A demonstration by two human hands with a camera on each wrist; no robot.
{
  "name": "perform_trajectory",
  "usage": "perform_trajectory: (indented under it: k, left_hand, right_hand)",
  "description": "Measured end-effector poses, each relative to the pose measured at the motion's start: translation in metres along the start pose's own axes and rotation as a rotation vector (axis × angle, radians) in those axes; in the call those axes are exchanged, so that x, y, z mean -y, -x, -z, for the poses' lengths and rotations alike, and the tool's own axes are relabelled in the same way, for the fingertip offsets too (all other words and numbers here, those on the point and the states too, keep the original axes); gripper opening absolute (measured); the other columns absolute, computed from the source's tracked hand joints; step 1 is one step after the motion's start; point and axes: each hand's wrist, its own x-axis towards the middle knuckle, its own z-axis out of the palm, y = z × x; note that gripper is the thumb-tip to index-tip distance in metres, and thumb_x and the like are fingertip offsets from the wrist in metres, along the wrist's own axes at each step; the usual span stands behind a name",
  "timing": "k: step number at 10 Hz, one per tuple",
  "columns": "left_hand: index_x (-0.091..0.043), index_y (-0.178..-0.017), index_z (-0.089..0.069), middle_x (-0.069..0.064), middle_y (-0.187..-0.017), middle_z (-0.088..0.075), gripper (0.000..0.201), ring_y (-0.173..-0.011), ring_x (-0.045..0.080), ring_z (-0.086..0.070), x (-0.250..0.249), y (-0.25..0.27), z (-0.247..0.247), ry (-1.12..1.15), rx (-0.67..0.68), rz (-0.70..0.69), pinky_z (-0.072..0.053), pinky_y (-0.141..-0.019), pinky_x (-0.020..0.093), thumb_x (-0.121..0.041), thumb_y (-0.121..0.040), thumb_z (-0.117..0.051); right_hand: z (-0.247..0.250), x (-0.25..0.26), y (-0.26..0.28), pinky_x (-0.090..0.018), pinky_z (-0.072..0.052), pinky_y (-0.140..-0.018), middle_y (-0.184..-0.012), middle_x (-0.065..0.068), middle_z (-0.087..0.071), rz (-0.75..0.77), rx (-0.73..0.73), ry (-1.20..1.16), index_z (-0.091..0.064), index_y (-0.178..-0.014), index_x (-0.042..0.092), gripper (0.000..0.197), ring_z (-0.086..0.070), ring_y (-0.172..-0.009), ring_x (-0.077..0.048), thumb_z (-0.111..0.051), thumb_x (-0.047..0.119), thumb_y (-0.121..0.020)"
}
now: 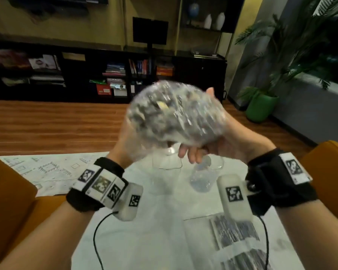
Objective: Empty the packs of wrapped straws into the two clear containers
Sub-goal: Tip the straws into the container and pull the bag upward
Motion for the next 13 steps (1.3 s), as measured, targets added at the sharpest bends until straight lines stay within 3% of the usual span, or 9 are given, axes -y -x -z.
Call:
perform_trajectory:
  k: [1,2,3,5,7,8,10,11,13]
  left_hand:
    - [0.011,-0.139,-0.041,0.004,-0.109,-0.062,0.041,-0.116,0.03,-0.059,0.005,-0.022,0.016,-0.28,0.066,0.006,-0.05,-0.057,0.014,0.008,-0.098,-0.041]
    - [0.01,-0.134,-0.046,0.014,-0.122,-0.058,0.037,-0.128,0.039,-0.048,-0.015,-0.035,0.013,-0.148,0.066,0.072,-0.044,-0.08,0.027,0.007,-0.097,-0.042]
    - [-0.014,-0.119,-0.059,0.004,-0.118,-0.064,0.035,-0.105,0.021,-0.06,-0.003,-0.063,0.015,-0.296,0.279,0.022,-0.052,-0.081,0.016,-0.025,-0.087,-0.07]
    - [-0.042,-0.141,-0.043,-0.006,-0.147,-0.05,0.089,-0.133,0.018,-0.05,0.051,-0.13,0.028,-0.355,0.42,0.129,-0.039,-0.111,0.045,-0.065,-0.064,-0.08]
    - [-0.03,-0.139,-0.049,-0.011,-0.135,-0.059,0.059,-0.123,0.006,-0.056,0.013,-0.1,0.017,-0.402,0.484,0.126,-0.042,-0.108,0.032,-0.051,-0.086,-0.065]
    - [-0.034,-0.128,-0.052,-0.026,-0.104,-0.06,0.038,-0.092,-0.01,-0.057,0.006,-0.101,0.017,-0.444,0.469,0.11,-0.043,-0.075,0.001,-0.037,-0.092,-0.062]
    - [-0.012,-0.145,-0.037,-0.006,-0.109,-0.057,0.077,-0.084,0.008,-0.058,0.01,-0.107,0.025,-0.392,0.227,0.144,-0.05,-0.067,0.007,0.001,-0.079,-0.075]
    - [-0.017,-0.146,-0.035,0.003,-0.137,-0.051,0.087,-0.112,0.016,-0.05,0.014,-0.109,0.026,-0.409,0.26,0.166,-0.043,-0.1,0.029,-0.005,-0.073,-0.082]
    - [-0.026,-0.141,-0.042,-0.004,-0.136,-0.055,0.095,-0.121,0.015,-0.053,0.024,-0.115,0.027,-0.398,0.328,0.139,-0.045,-0.096,0.028,-0.051,-0.062,-0.087]
  right_hand:
    - [0.025,0.01,-0.014,-0.029,-0.058,-0.066,-0.094,-0.008,-0.074,-0.037,-0.021,0.282,-0.042,-0.139,0.024,0.066,-0.067,-0.071,-0.022,-0.069,0.043,-0.082]
    - [0.038,0.01,-0.042,-0.031,-0.056,-0.084,-0.119,0.011,-0.065,-0.052,-0.164,0.807,-0.035,-0.143,0.035,0.088,-0.065,-0.099,-0.021,-0.084,0.025,-0.072]
    - [0.045,-0.005,-0.072,-0.045,-0.046,-0.104,-0.133,0.006,-0.056,-0.044,-0.247,0.98,-0.041,-0.138,0.031,0.096,-0.052,-0.122,-0.02,-0.088,0.042,-0.055]
    - [0.057,-0.028,-0.091,-0.022,-0.057,-0.053,-0.116,0.001,-0.063,-0.016,-0.335,0.809,-0.048,-0.117,0.028,0.059,-0.068,-0.09,-0.015,-0.085,0.021,-0.071]
    - [0.062,-0.037,-0.095,-0.017,-0.049,-0.05,-0.108,0.004,-0.066,0.016,-0.402,0.797,-0.055,-0.121,0.02,0.06,-0.064,-0.074,-0.009,-0.086,0.024,-0.07]
    - [0.065,-0.037,-0.095,-0.031,-0.06,-0.078,-0.116,0.002,-0.068,0.037,-0.442,0.801,-0.057,-0.122,0.021,0.064,-0.067,-0.098,-0.016,-0.088,0.028,-0.066]
    - [0.067,-0.037,-0.094,-0.022,-0.054,-0.051,-0.114,-0.004,-0.067,0.023,-0.428,0.693,-0.052,-0.127,0.017,0.063,-0.07,-0.074,-0.017,-0.083,0.029,-0.073]
    - [0.066,-0.041,-0.094,-0.029,-0.061,-0.061,-0.118,-0.008,-0.065,0.013,-0.389,0.639,-0.049,-0.128,0.012,0.065,-0.074,-0.081,-0.023,-0.083,0.021,-0.073]
    - [0.057,-0.046,-0.103,-0.033,-0.061,-0.057,-0.12,-0.003,-0.06,0.035,-0.396,0.764,-0.038,-0.133,0.014,0.08,-0.071,-0.08,-0.022,-0.081,0.042,-0.072]
